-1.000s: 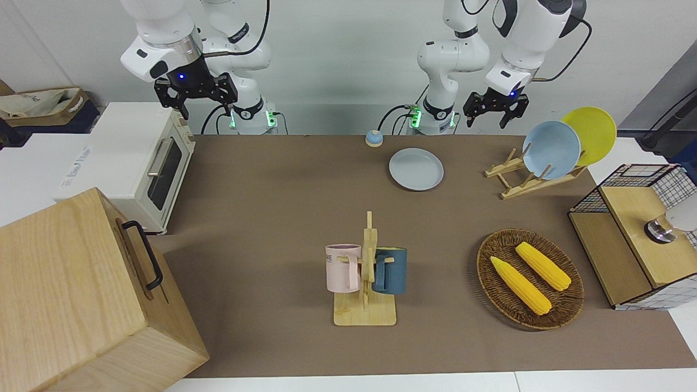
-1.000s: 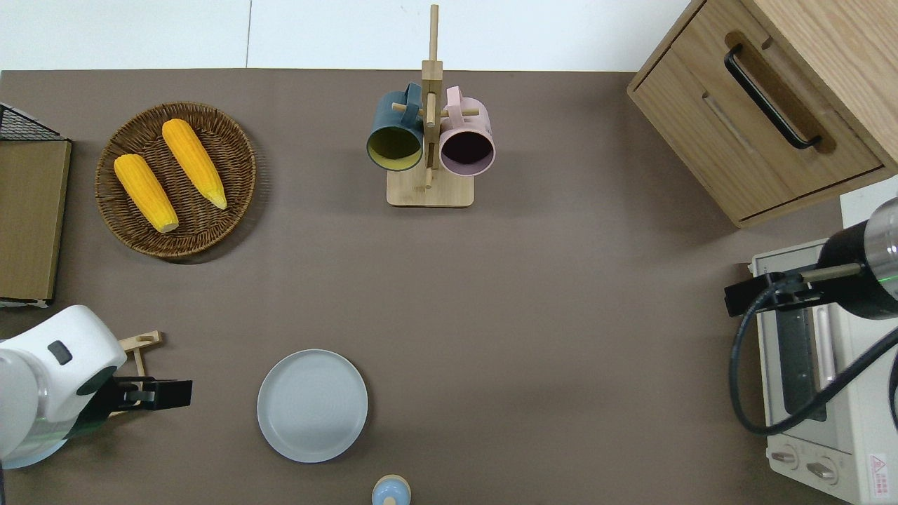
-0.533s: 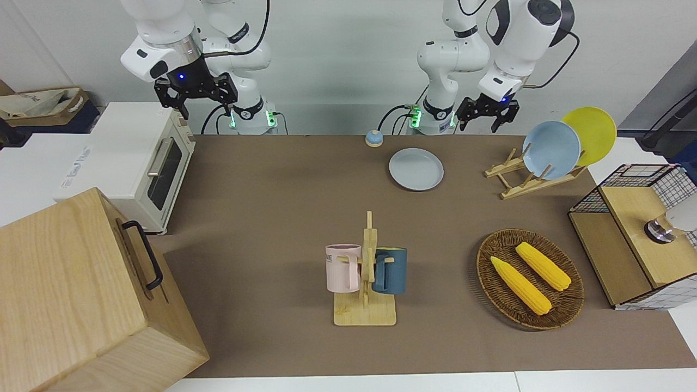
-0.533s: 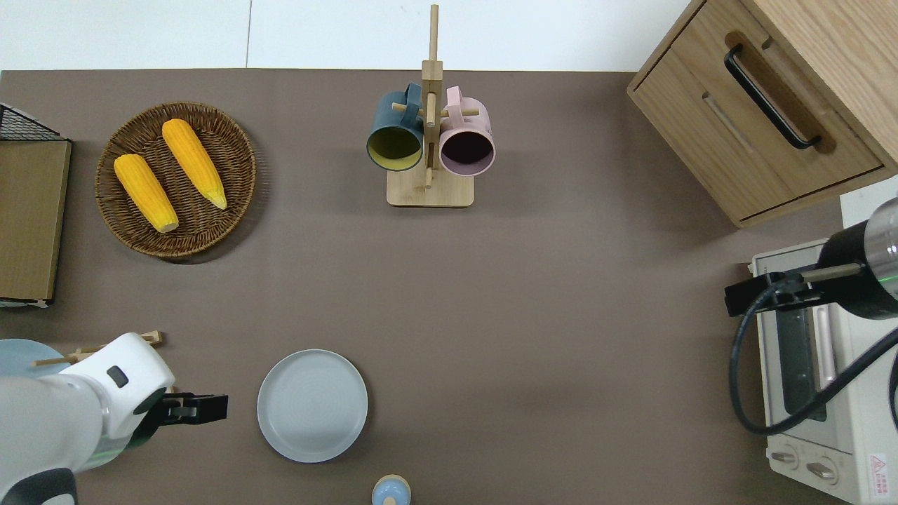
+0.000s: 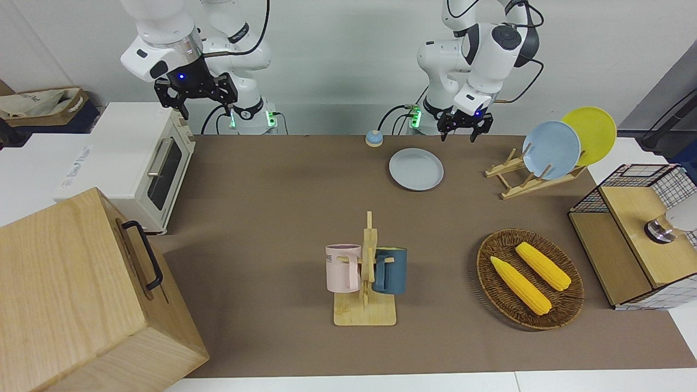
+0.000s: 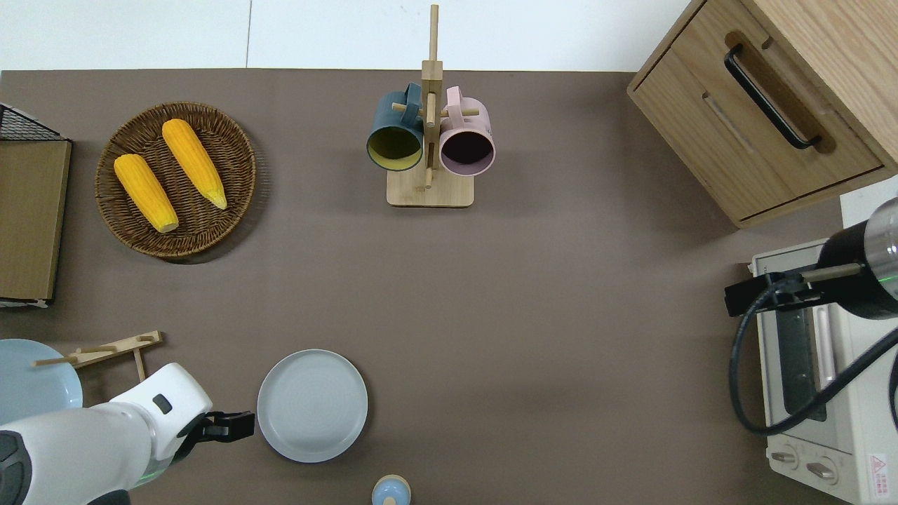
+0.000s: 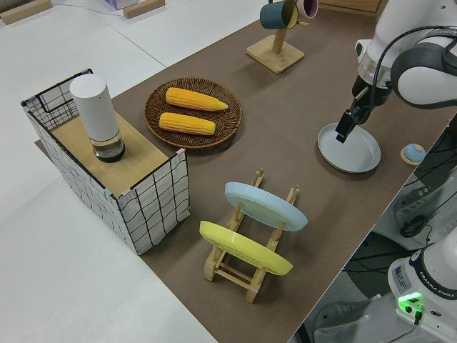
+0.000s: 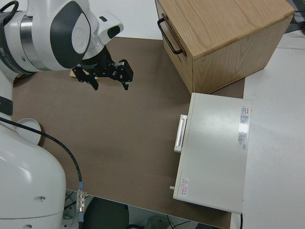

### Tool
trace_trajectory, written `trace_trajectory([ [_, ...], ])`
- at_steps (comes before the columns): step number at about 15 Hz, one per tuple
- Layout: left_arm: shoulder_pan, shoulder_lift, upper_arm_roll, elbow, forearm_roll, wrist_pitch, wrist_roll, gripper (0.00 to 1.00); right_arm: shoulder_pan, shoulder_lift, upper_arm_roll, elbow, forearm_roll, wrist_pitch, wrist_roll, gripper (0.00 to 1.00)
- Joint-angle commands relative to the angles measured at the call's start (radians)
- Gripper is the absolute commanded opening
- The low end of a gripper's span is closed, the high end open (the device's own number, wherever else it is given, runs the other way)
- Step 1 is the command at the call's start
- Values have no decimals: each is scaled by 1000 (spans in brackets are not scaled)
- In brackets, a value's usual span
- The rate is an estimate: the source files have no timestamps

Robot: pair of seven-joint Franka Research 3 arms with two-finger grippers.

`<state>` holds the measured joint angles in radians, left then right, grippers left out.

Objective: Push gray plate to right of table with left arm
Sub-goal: 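Move the left gripper down beside the gray plate's edge nearest the rack, then push the gray plate with the left gripper away from the blue plate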

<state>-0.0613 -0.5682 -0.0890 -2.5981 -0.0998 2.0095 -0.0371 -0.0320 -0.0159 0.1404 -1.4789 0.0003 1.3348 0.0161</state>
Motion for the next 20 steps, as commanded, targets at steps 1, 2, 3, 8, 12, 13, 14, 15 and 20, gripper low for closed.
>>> trace_trajectory([
  [1,-29,-36,8,-65,-8,58,-15,995,-19,-2,16,9,4,-16,13,983],
  [2,-34,-36,8,-77,-8,71,-15,995,-19,-2,16,9,4,-16,12,983],
  [3,-35,-36,8,-89,-8,86,-15,995,-19,-2,16,9,4,-16,12,983],
  [8,-35,-28,-15,-148,-8,182,-15,995,-19,-2,16,9,4,-16,13,983],
  [12,-35,-12,-20,-189,-8,258,-15,995,-19,-2,16,9,4,-16,13,983],
  [13,-35,-7,-21,-200,-8,276,-15,995,-19,-2,16,9,4,-16,13,983],
  [14,-38,4,-21,-206,-8,296,-15,995,-20,-2,16,9,4,-16,13,983],
  [15,-54,17,-21,-212,-8,314,-17,995,-19,-2,16,9,4,-16,12,983],
  [20,-89,97,-21,-244,-8,422,-42,995,-19,-2,16,9,4,-16,13,983],
])
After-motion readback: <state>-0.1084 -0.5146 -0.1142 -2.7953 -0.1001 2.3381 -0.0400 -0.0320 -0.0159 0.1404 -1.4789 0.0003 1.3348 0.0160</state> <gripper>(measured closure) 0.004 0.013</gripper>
